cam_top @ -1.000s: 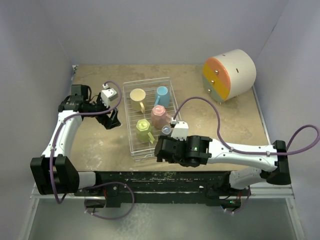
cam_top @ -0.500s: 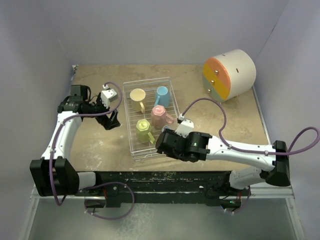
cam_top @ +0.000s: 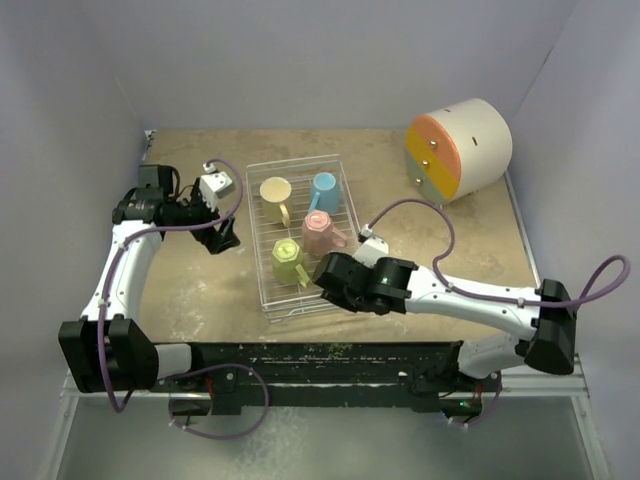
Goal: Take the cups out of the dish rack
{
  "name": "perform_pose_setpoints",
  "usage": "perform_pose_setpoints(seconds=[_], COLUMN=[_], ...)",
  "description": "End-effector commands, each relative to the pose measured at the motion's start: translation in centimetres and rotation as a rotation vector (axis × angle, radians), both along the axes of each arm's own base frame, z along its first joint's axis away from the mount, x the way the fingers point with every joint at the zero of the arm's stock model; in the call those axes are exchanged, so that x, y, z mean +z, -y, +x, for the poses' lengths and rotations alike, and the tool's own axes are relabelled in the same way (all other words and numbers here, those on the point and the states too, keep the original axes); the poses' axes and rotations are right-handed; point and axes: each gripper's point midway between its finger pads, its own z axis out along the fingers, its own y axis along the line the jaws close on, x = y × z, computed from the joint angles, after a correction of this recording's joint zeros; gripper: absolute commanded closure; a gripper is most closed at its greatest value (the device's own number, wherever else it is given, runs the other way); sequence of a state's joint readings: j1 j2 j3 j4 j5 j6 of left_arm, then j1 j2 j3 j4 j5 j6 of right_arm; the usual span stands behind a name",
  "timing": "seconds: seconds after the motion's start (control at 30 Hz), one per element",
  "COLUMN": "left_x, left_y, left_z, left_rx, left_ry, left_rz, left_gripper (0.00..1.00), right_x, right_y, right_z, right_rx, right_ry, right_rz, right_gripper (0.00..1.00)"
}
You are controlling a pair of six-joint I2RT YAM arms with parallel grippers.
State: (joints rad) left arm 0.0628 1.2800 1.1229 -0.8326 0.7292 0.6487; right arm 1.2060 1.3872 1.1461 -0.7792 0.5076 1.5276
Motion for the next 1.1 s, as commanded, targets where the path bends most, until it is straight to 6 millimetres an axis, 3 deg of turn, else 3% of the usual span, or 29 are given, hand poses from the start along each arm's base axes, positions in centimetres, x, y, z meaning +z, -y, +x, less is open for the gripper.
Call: perform_pose_setpoints(seconds=[0.0, 0.13, 0.17, 0.4, 0.77, 1.07], left_x=[2.6, 2.6, 2.5, 2.3, 2.1, 3.0], left_y=[0.6, 0.5, 0.4, -0.2, -0.5, -1.3], left_z=[0.8, 0.9, 0.9, 1.8, 4.3, 9.2], left_rx=[-0.028, -0.013, -0.01, 0.035, 0.089, 0.216], left_ry=[0.097, 0.101, 0.102, 0.123, 0.117, 0.159], left_rz=[-0.019, -0.018, -0.016, 0.008, -0.01, -0.046], left_gripper=[0.01, 0.01, 0.01, 0.01, 0.01, 0.01], right_x=[-0.3, -0.2, -0.2, 0.7, 1.9, 1.8], right_y=[3.1, 6.0, 6.6, 8.7, 9.3, 10.6], right_z=[0.8, 3.1, 3.9, 8.0, 9.4, 9.5], right_rx=[-0.054, -0.083, -0.078, -0.027, -0.085, -0.124], right_ry=[0.002, 0.016, 0.017, 0.045, 0.057, 0.035], right_rz=[-0.019, -0.039, -0.052, -0.186, -0.19, -0.202], right_gripper=[0.71, 0.98, 1.0, 1.0, 1.0, 1.0])
